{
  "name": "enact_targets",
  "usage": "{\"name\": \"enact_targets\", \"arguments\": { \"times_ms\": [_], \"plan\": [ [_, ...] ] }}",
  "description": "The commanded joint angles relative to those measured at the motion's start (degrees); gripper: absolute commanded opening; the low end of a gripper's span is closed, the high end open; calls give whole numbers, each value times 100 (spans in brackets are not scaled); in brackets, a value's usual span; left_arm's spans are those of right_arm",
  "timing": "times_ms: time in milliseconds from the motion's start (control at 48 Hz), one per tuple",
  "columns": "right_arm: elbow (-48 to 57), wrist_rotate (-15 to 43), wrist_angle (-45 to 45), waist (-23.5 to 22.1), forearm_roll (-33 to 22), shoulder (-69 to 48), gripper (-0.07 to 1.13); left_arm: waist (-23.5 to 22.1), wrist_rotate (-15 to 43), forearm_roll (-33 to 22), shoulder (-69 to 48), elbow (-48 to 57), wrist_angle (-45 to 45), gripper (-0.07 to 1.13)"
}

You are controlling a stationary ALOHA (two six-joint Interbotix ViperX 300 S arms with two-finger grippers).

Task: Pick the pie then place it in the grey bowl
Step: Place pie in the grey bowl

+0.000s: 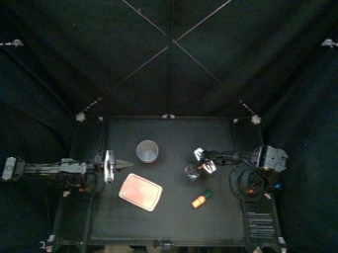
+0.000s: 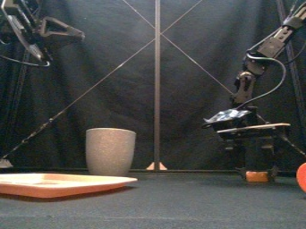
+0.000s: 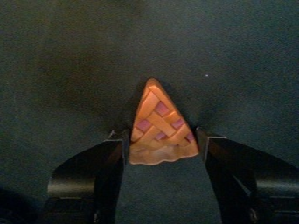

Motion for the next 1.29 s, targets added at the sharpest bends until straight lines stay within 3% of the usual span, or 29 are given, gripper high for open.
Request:
{"name": "enact_targets", "arguments": {
  "times_ms": [21, 125, 292, 521, 792, 1021, 1292],
  "plan": [
    [-18, 9, -9, -9, 0, -70, 72, 9, 0, -44, 26, -70, -62, -2],
    [-35, 44, -9, -9, 0, -70, 63, 9, 0, -88, 26, -62, -62, -2],
    [-281, 123, -35, 26, 281, -316, 63, 9, 0, -123, 26, -62, -62, -2],
    [-1222, 343, -615, 176, 1986, -729, 62, 9, 26, -114, 26, -62, -62, -2],
    [-1978, 554, -2918, 369, 3604, -378, 63, 26, 35, -97, 26, -70, -70, -2],
    [-2654, 580, -4140, 598, 4148, 439, 63, 35, 26, -114, 26, -18, -62, -2],
    [-3647, 571, -4104, 624, 4588, 1424, 69, 35, 26, -105, 26, 9, -18, -2]
  ]
}}
